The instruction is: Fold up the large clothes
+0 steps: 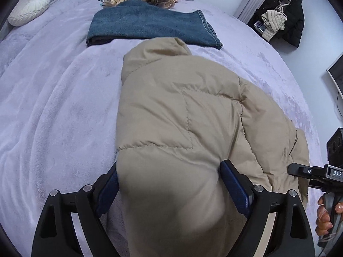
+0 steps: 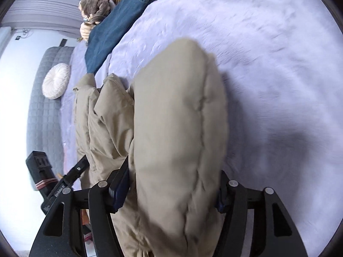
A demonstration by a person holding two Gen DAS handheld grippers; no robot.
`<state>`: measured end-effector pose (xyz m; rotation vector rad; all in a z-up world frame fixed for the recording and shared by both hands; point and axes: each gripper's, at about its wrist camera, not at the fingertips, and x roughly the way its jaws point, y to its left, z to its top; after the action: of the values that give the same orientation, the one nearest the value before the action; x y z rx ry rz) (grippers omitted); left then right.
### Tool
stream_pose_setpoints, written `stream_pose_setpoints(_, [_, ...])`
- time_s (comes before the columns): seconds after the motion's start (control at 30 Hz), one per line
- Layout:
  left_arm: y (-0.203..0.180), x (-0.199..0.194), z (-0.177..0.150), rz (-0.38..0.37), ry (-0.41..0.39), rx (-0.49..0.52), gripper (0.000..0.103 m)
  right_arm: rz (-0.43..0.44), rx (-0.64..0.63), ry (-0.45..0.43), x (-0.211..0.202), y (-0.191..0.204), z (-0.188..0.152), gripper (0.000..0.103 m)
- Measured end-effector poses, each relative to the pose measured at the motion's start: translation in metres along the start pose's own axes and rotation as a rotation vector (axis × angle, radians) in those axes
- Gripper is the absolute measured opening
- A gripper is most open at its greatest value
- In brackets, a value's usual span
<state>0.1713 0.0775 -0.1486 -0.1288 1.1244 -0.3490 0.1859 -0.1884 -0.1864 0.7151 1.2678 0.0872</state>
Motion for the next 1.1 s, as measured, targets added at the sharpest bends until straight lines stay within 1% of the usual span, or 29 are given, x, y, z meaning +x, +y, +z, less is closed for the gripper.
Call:
stream_pose_setpoints(0.07, [0.004, -0.016, 0.000, 0.003, -0.045, -0.010, 0.090, -0.051, -0.017, -0.049, -0.034, 0.012, 0.001, 0.065])
stream_pose_setpoints(0.1, [0.007, -0.022, -0.001, 0.006, -0.058, -0.018, 0.090, -0.071, -0.031, -0.076, -0.046, 0.015, -0.010, 0.063])
stream_pose_setpoints(0.13, [0.010, -0.026, -0.001, 0.009, -0.063, -0.025, 0.090, -0.081, -0.047, -0.101, -0.058, 0.018, -0.019, 0.057])
stream_pose_setpoints(0.17, [0.012, -0.029, -0.003, 0.014, -0.064, -0.027, 0.090, -0.085, -0.068, -0.119, -0.068, 0.024, -0.026, 0.038])
stream_pose_setpoints(0.2, [0.013, -0.030, -0.005, 0.017, -0.058, -0.022, 0.090, -0.089, -0.089, -0.131, -0.073, 0.035, -0.029, 0.029])
stream_pose_setpoints(0.27, [0.008, -0.026, -0.014, 0.030, -0.024, 0.010, 0.090, -0.058, -0.130, -0.143, -0.083, 0.046, -0.048, 0.026])
stream_pose_setpoints(0.3, [0.004, -0.024, -0.018, 0.035, -0.009, 0.027, 0.090, -0.045, -0.147, -0.135, -0.083, 0.046, -0.058, 0.025])
stream_pose_setpoints(0.33, [0.000, -0.022, -0.024, 0.037, 0.002, 0.040, 0.090, -0.037, -0.170, -0.119, -0.079, 0.055, -0.066, 0.025])
stream_pose_setpoints(0.37, [-0.004, -0.022, -0.030, 0.036, 0.008, 0.047, 0.090, -0.035, -0.186, -0.105, -0.077, 0.058, -0.080, 0.025])
stream_pose_setpoints(0.43, [-0.010, -0.021, -0.037, 0.029, 0.016, 0.043, 0.090, -0.046, -0.217, -0.066, -0.064, 0.071, -0.095, 0.025])
stream_pose_setpoints(0.5, [-0.016, -0.021, -0.042, 0.055, 0.005, 0.050, 0.090, -0.104, -0.241, -0.028, -0.055, 0.073, -0.114, 0.025])
stream_pose_setpoints(0.57, [-0.018, -0.021, -0.044, 0.066, 0.010, 0.044, 0.090, -0.174, -0.250, 0.001, -0.039, 0.067, -0.123, 0.025])
stream_pose_setpoints(0.67, [-0.019, -0.026, -0.045, 0.052, 0.040, 0.034, 0.090, -0.198, -0.210, 0.023, -0.022, 0.052, -0.124, 0.025])
stream_pose_setpoints(0.77, [-0.022, -0.036, -0.051, 0.056, 0.059, 0.048, 0.090, -0.228, -0.227, 0.022, -0.012, 0.049, -0.125, 0.024])
stream_pose_setpoints(1.03, [-0.024, -0.058, -0.070, 0.077, 0.120, 0.036, 0.090, -0.252, -0.190, 0.011, -0.012, 0.048, -0.124, 0.023])
stream_pose_setpoints(1.1, [-0.024, -0.062, -0.072, 0.080, 0.122, 0.030, 0.090, -0.260, -0.181, 0.007, -0.015, 0.052, -0.127, 0.026])
